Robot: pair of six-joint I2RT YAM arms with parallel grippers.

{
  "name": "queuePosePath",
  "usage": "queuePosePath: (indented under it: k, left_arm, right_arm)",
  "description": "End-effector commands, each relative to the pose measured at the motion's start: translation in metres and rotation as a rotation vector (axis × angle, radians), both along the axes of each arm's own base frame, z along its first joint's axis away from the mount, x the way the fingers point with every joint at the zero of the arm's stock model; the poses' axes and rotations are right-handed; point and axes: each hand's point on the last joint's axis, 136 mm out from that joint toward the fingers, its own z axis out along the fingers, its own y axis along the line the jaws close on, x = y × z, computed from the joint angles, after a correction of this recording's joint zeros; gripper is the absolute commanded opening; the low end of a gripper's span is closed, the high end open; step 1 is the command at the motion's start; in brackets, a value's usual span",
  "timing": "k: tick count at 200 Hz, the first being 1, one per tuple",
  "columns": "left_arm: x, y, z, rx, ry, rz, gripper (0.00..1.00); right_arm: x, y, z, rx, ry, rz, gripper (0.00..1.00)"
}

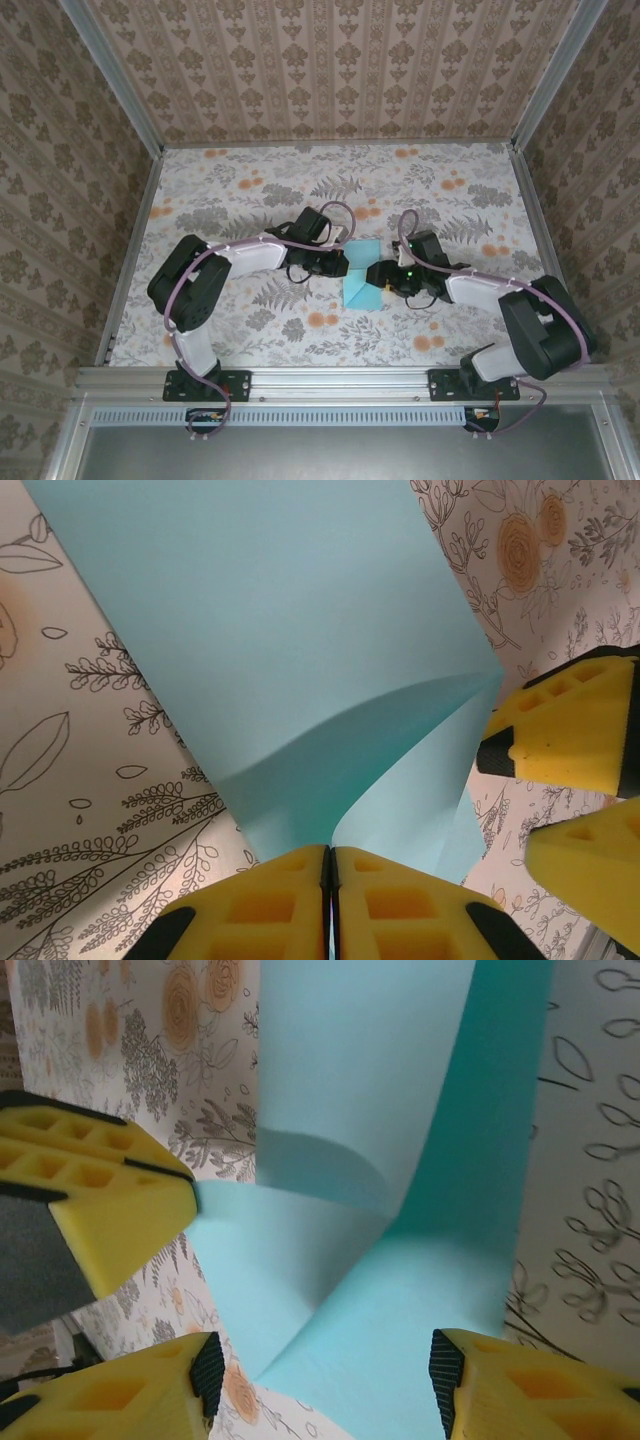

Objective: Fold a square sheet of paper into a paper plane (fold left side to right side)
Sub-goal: Turn over the paper at the center of the table.

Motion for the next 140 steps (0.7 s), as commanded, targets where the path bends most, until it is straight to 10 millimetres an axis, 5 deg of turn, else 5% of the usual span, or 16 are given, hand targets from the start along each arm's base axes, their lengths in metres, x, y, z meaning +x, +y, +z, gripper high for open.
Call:
queuePosePath:
  k: [1,73,140]
  left_arm:
    - [-0.001,0.007,0.002,0.014,-0.02,-0.006,0.11]
    - [0.003,0.01,0.01,-0.035,-0.02,0.033,0.18]
    - [0.009,0.032,0.051,-0.159,-0.07,0.118,0.57]
  right_arm:
    - [0.011,0.017,0.011,0.06,-0.019,0.021,0.57]
    - [0.023,0.039,0.007,0.127,-0.008,0.041,0.31]
    - [0.032,0.042,0.026,0.132,-0.081,0.06,0.05]
